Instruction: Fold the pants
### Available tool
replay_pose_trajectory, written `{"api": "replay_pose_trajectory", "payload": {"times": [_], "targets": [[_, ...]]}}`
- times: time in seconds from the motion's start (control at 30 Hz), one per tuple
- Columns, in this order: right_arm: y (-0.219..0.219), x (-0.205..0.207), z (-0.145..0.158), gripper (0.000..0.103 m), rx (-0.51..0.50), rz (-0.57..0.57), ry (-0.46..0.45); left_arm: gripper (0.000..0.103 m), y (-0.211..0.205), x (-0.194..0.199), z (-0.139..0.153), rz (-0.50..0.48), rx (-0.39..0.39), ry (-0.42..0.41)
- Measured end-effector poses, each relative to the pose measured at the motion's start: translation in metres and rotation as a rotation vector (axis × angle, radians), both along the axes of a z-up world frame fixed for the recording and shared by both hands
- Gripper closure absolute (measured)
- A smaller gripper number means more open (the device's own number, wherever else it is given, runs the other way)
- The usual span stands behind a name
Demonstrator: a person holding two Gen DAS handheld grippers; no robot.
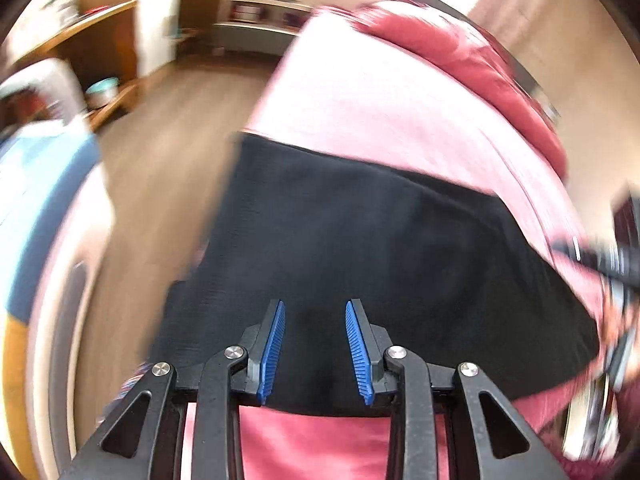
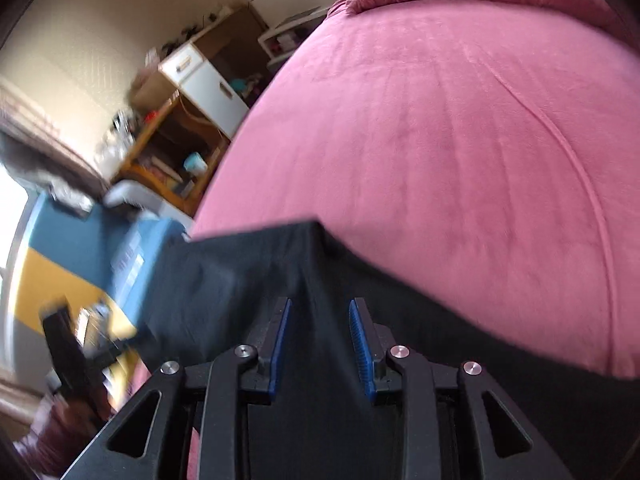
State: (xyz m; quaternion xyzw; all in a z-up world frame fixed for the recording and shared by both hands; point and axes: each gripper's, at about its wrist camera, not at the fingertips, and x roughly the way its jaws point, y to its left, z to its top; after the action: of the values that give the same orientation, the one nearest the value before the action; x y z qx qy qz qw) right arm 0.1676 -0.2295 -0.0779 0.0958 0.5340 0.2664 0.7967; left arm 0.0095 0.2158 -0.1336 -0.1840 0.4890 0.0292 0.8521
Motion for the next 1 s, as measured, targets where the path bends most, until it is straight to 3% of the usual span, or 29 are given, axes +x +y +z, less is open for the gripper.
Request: {"api": "replay_pose_trajectory", "payload": {"times": [0.07, 0.17, 0.3, 0.53, 0.63, 0.67, 0.7, 0.8, 0.93, 1.0], "targets": [[0.002, -0.019, -0.006, 0.072, -0.046, -0.003, 0.000, 0.071, 0.029, -0.011, 0.005, 0.081, 0.003, 0.000], [0.003, -0.047, -0.012, 0.072, -0.036, -0.013, 0.018, 0.070, 0.066, -0.032, 0.008, 0.183, 0.003, 0.004], [0.002, -0.080, -0.022, 0.072, -0.030, -0.033, 0.048, 0.067, 0.092, -0.056, -0.003, 0.272, -0.108, 0.028], [0.010, -0.101, -0.037, 0.072, -0.061, -0.040, 0.087, 0.063, 0.074, -0.050, -0.019, 0.261, -0.236, 0.068], [0.014, -0.106, -0.044, 0.071, -0.087, -0.042, 0.096, 0.065, 0.063, -0.044, -0.023, 0.246, -0.213, 0.104], [0.015, -0.107, -0.046, 0.071, -0.100, -0.045, 0.098, 0.071, 0.059, -0.042, -0.025, 0.238, -0.204, 0.110], [0.016, -0.107, -0.048, 0.071, -0.123, -0.049, 0.098, 0.086, 0.055, -0.041, -0.024, 0.227, -0.176, 0.107], [0.012, -0.108, -0.054, 0.071, -0.161, -0.072, 0.106, 0.096, 0.047, -0.042, -0.017, 0.209, -0.095, 0.088], [0.009, -0.111, -0.063, 0.073, -0.215, -0.059, 0.095, 0.096, 0.042, -0.042, -0.024, 0.182, -0.033, 0.126], [0.003, -0.112, -0.068, 0.073, -0.178, -0.074, 0.087, 0.093, 0.039, -0.041, -0.029, 0.186, 0.007, 0.143]]}}
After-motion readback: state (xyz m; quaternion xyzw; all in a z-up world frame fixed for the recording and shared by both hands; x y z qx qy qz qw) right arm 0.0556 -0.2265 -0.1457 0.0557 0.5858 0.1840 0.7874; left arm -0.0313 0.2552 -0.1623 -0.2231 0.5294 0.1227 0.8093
